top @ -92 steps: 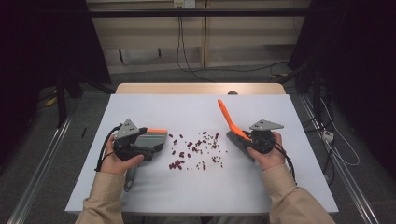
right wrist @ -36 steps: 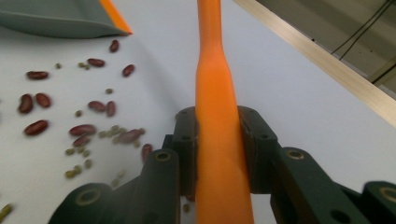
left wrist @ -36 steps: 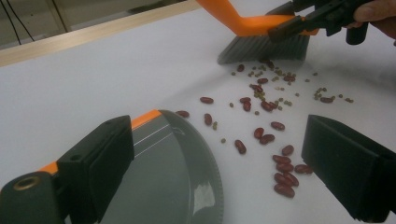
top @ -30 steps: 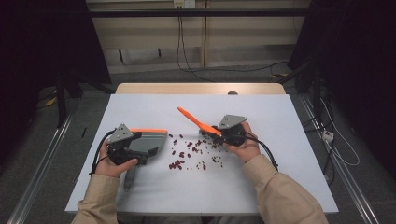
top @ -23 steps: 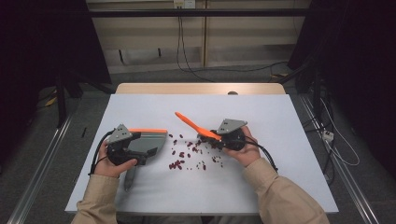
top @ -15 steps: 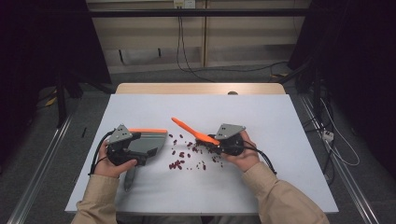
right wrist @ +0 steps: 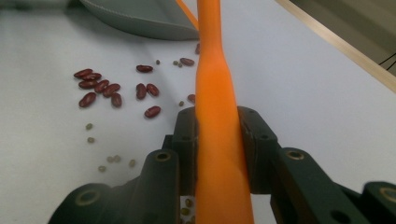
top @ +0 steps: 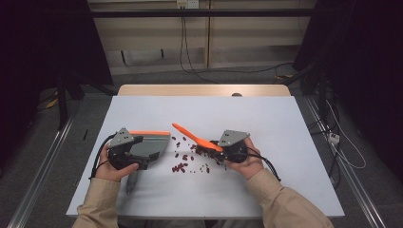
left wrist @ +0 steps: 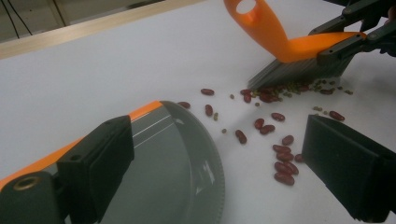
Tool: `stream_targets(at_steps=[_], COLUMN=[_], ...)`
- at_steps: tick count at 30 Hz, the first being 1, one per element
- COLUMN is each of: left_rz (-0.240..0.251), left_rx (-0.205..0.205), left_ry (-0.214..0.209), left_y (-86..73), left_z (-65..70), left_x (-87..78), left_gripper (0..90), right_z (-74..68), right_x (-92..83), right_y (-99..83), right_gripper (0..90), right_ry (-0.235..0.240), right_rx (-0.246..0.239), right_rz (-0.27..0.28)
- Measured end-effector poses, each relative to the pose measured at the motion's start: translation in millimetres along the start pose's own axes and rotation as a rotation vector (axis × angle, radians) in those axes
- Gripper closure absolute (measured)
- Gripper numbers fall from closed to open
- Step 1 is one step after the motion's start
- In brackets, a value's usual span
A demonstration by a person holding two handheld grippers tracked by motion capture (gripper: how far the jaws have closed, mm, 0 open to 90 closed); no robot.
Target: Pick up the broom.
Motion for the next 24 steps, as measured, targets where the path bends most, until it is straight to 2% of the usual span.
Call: stream_targets(at_steps=[2, 6, 12, 14, 18, 24], left_rz=[-0.002, 0.005, -0.001, 0.000, -0.001, 0.000], left_rx=[0.003, -0.004, -0.006, -0.008, -0.010, -0.014], left_ry=[0.001, 0.002, 0.007, 0.005, 0.005, 0.000], left_y=[-0.7, -2.2, -3.7, -3.9, -4.2, -4.7], left_z=[-0.5, -0.9, -2.8, -2.8, -3.1, -3.0], left_x=[-0.5, -2.2, -2.8, -2.6, -2.9, -2.1], left_gripper=[9.3, 9.3, 9.3, 9.3, 9.3, 9.3], right_z=[0.3, 4.9, 22.5, 27.4, 35.8, 37.2], right_x=[-1.0, -4.4, -0.3, 7.3, 27.7, 60.7], right_y=[0.0, 3.0, 15.4, 20.8, 31.0, 44.9], right_gripper=[71.1, 71.3, 71.2, 71.2, 71.3, 71.3], right_ry=[-0.002, 0.009, -0.002, -0.003, 0.016, 0.032], right_rx=[0.001, 0.034, 0.070, 0.067, 0.119, 0.074], right_rz=[0.001, 0.025, 0.070, 0.072, 0.093, 0.051])
Point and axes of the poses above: each handheld gripper's, and its own axes: x roughly forward along the jaws, y roughly out of its top, z roughly to its right, the point moved 3 cm from there along x, roughly forward along the jaws, and after that the axes turned 4 degrees about z, right-handed, at the moved point
